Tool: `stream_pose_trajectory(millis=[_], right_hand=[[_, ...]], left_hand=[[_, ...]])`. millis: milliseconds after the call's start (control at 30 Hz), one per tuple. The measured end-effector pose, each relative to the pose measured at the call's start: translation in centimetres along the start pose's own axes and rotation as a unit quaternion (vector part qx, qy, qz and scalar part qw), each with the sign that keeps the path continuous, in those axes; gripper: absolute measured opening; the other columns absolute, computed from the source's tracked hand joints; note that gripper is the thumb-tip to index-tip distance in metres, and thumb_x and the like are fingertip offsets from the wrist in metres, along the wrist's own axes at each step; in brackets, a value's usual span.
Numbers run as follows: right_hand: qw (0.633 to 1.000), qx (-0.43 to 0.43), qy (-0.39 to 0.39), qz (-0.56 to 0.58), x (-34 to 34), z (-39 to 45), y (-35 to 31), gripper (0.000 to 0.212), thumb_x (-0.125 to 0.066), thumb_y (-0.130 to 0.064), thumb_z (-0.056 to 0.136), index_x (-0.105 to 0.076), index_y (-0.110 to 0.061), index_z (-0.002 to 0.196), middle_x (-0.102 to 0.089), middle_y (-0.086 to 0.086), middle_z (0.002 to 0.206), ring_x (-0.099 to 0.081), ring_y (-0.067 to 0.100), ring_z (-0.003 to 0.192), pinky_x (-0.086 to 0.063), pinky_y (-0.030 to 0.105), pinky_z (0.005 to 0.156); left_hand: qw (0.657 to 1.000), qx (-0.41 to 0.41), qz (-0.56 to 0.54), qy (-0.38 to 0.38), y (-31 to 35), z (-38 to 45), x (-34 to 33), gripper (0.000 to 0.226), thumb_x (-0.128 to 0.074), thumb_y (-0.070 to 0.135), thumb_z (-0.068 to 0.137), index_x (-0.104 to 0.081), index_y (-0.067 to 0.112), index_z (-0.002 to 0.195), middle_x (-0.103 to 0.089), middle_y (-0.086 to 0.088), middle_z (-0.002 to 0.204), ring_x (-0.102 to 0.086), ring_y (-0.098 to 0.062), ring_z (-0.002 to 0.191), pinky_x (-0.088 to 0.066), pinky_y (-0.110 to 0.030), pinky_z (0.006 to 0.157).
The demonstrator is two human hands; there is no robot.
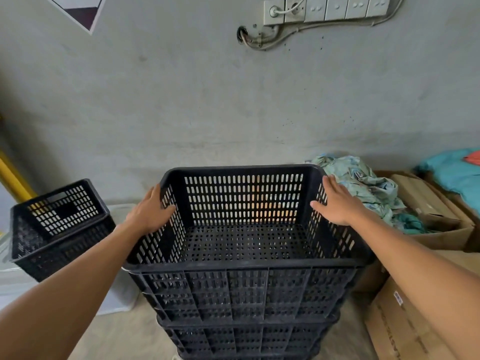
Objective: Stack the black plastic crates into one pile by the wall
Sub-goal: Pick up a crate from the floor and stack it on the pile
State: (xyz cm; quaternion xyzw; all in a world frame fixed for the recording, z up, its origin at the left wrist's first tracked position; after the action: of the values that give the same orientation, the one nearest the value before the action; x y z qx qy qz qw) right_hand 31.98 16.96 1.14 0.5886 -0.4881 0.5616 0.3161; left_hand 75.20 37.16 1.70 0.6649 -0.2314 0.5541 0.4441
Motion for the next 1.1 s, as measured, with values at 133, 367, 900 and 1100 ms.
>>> stream_pose_trajectory(millis=[133, 367, 900, 1100], right_hand=[[1.0, -0.022, -0.02, -0.006, 0.3, 0.3, -0.1, 0.085, -0.029, -0.06, 0.099, 0.017, -0.017, 0.156, 0.026, 0.0, 0.163, 0.014, 0.025, 0.152, -0.005, 0.058, 0.121], [0.987, 0.011, 0.154, 0.04, 9.4, -0.6, -3.1, 0.08, -0.02, -0.061, 0.099, 0.014, -0.017, 0.156, 0.025, 0.003, 0.163, 0.021, 0.025, 0.15, 0.009, 0.059, 0.116], [0.995, -0.076, 0.013, -0.067, 0.6, 0.0, -0.4, 0.078, -0.022, -0.06, 0.099, 0.01, -0.02, 0.158, 0.021, 0.001, 0.165, 0.013, 0.028, 0.153, 0.004, 0.067, 0.115], [0.998, 0.013, 0.066, -0.017, 1.5, 0.2, -10.2, 0.072, -0.023, -0.058, 0.1, 0.002, -0.025, 0.159, 0.014, 0.004, 0.166, 0.012, 0.027, 0.153, 0.007, 0.066, 0.114]], left_hand=[[1.0, 0.003, 0.011, -0.011, 0.4, 0.0, -0.1, 0.085, -0.047, 0.047, 0.096, 0.006, 0.024, 0.159, 0.004, -0.01, 0.167, -0.024, -0.039, 0.149, -0.023, -0.058, 0.118], [0.992, -0.05, 0.023, 0.111, 4.6, 0.7, 7.5, 0.076, -0.042, 0.048, 0.098, -0.003, 0.024, 0.16, 0.004, -0.005, 0.168, 0.008, -0.033, 0.153, -0.002, -0.057, 0.121], [0.999, -0.031, -0.016, -0.002, 0.4, -2.2, 0.8, 0.077, -0.047, 0.036, 0.097, -0.005, 0.02, 0.16, -0.006, -0.009, 0.167, -0.021, -0.031, 0.151, -0.018, -0.042, 0.122], [0.996, -0.014, -0.09, 0.004, -0.1, -2.7, 2.6, 0.066, -0.043, 0.039, 0.101, -0.014, 0.021, 0.159, -0.045, -0.016, 0.152, -0.047, -0.036, 0.135, -0.035, -0.042, 0.11]])
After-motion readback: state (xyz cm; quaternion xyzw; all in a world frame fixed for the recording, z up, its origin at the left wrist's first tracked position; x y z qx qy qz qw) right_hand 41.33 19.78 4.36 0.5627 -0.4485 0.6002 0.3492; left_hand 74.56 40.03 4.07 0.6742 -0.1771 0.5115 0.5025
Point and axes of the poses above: each hand's wrist, its own z-axis towards the middle knuckle, its own x-axis out of the back of the hand, y = z × x, the point moved 9 cm from there along z, towards the middle knuckle
